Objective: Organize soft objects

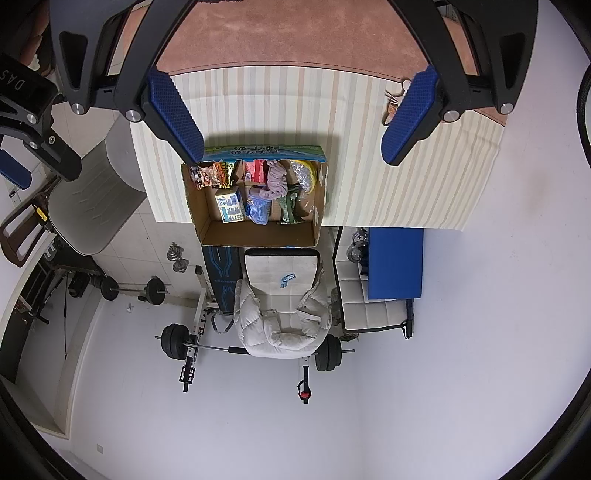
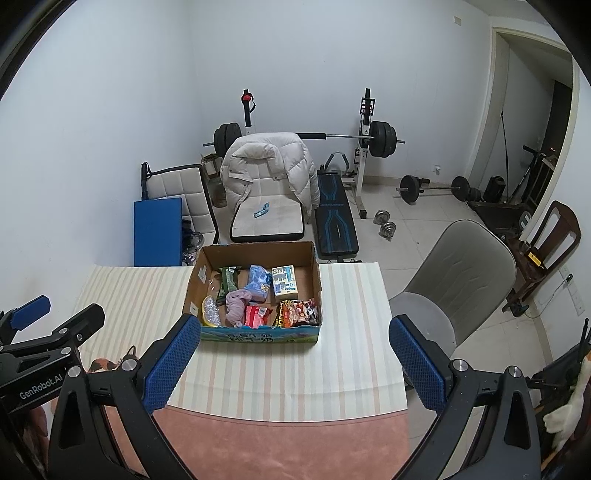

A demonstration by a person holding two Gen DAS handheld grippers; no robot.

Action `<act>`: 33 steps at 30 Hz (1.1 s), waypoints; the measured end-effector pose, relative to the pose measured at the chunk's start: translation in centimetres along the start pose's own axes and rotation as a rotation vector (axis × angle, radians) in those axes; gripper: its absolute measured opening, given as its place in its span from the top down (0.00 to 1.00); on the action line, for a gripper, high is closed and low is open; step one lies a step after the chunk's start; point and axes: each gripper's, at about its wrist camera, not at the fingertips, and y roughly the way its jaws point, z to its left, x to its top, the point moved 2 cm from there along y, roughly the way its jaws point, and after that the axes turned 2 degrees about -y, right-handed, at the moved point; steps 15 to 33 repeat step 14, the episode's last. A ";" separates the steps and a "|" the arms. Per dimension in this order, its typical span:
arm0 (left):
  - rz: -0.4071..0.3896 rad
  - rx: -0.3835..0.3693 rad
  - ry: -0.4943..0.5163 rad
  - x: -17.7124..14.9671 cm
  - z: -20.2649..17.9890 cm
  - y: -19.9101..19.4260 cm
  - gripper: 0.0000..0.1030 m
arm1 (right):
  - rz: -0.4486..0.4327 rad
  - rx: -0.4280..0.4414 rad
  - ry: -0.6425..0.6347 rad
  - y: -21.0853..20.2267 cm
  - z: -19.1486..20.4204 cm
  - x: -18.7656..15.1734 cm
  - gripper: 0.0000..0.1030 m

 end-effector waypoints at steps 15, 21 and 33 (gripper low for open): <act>-0.008 -0.001 0.000 0.3 0.0 -0.1 0.04 | -0.007 -0.001 0.002 0.1 0.2 0.3 0.00; -0.008 -0.001 0.000 0.3 0.0 -0.1 0.04 | -0.007 -0.001 0.002 0.1 0.2 0.3 0.00; -0.008 -0.001 0.000 0.3 0.0 -0.1 0.04 | -0.007 -0.001 0.002 0.1 0.2 0.3 0.00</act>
